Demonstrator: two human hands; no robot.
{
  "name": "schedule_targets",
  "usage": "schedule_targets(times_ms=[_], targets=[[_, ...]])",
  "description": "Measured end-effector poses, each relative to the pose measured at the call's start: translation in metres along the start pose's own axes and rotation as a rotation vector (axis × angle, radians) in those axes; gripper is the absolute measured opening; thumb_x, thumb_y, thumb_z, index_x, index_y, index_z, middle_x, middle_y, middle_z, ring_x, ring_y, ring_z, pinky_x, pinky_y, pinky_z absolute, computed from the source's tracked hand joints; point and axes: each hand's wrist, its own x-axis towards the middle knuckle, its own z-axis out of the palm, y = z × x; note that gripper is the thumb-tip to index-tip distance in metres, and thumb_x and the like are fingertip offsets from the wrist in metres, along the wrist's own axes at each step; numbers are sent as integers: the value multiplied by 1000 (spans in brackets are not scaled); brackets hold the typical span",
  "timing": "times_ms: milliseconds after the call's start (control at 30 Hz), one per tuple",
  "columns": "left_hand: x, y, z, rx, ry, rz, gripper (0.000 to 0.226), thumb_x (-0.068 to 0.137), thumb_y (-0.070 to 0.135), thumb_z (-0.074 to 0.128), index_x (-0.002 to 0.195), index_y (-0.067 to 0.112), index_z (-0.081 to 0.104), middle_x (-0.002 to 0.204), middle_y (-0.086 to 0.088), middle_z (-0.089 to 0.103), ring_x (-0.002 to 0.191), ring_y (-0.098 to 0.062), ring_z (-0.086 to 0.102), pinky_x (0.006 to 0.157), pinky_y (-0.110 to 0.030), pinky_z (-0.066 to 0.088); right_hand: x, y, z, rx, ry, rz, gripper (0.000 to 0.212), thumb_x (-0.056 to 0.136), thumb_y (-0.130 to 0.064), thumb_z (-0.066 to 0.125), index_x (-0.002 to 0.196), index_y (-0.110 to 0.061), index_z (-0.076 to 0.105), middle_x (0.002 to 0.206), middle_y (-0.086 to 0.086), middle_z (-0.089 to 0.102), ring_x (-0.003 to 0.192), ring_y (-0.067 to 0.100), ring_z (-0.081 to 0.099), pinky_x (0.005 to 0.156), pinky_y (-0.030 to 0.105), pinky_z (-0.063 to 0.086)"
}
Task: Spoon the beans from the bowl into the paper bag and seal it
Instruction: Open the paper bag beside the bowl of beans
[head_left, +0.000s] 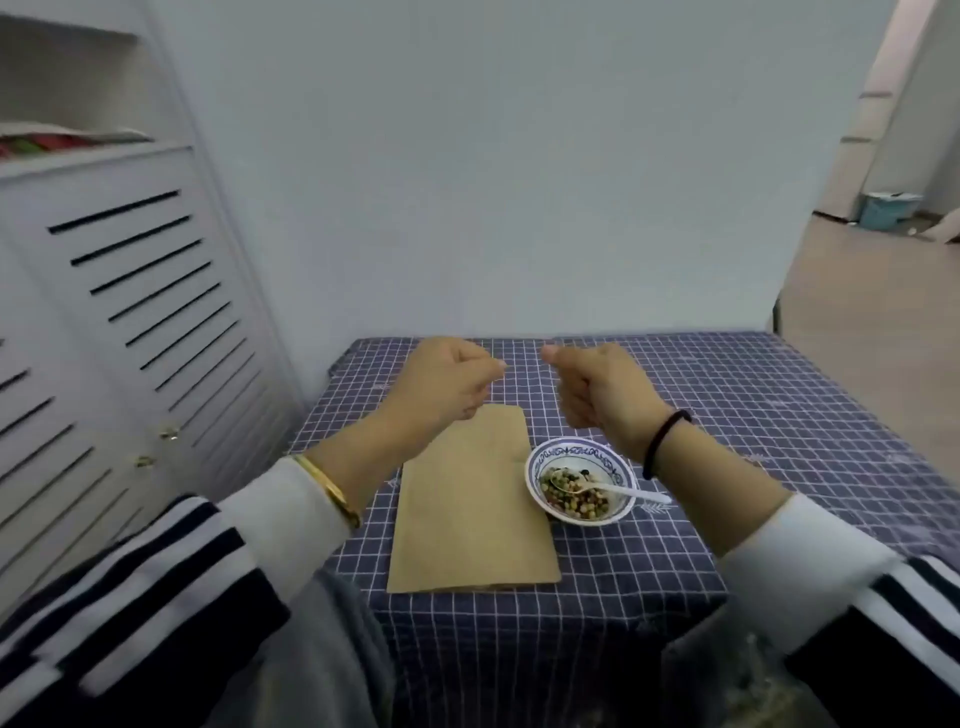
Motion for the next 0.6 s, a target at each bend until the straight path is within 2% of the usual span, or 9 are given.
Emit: schedule_targets(times_ms=[100,200,233,267,333,367,400,467,600], targets=[[5,-36,-6,176,124,-84,31,84,3,59,57,1,46,53,-10,41,42,-12,36,48,-24,35,8,24,-7,-109,95,-32,58,87,-21,59,37,-23,32,35,-6,26,34,13,21,40,22,27],[10,-76,-19,449,88,-342,19,83,21,68,72,9,58,63,-10,54,49,-10,51,51,-24,39,6,49,-10,-182,197,-122,53,89,-16,57,43,-2,36,42,1,29,40,12,22,50,12,42],[14,-82,-23,537,47,-458,26,83,31,69,85,6,63,73,-18,60,59,-16,60,53,-27,40,7,54,-10,-211,225,-143,52,90,-15,56,45,4,37,45,2,30,41,13,22,58,7,46],[19,-88,-28,604,30,-557,46,82,39,70,105,0,64,93,-26,65,76,-25,67,58,-31,43,8,55,-10,-234,230,-154,53,90,-14,56,46,8,36,46,4,31,41,14,23,64,6,46],[28,-99,-36,671,49,-671,76,82,49,67,136,-1,46,135,-24,54,113,-38,59,81,-41,50,12,55,-9,-228,217,-182,53,89,-12,56,47,11,32,46,4,31,42,15,23,63,8,45],[30,-103,-39,700,52,-702,81,83,51,65,143,2,38,145,-21,46,123,-39,52,93,-46,47,14,53,-9,-223,219,-197,53,90,-11,55,47,11,31,47,5,31,42,15,23,62,7,44],[32,-106,-40,704,36,-740,83,84,51,65,145,5,35,147,-19,44,124,-38,51,97,-48,44,16,51,-9,-215,225,-211,54,90,-10,55,47,12,32,47,7,32,42,15,24,64,6,45],[32,-114,-42,657,8,-818,80,84,49,66,144,5,36,138,-19,53,109,-34,59,89,-45,50,16,50,-8,-208,229,-224,54,90,-9,54,47,14,33,47,12,35,42,16,25,65,4,46],[31,-123,-30,585,73,-789,71,85,39,68,140,5,39,110,-10,60,80,-24,58,65,-34,51,13,51,1,-223,202,-206,52,89,-11,54,47,14,35,43,13,36,35,15,29,57,23,48]])
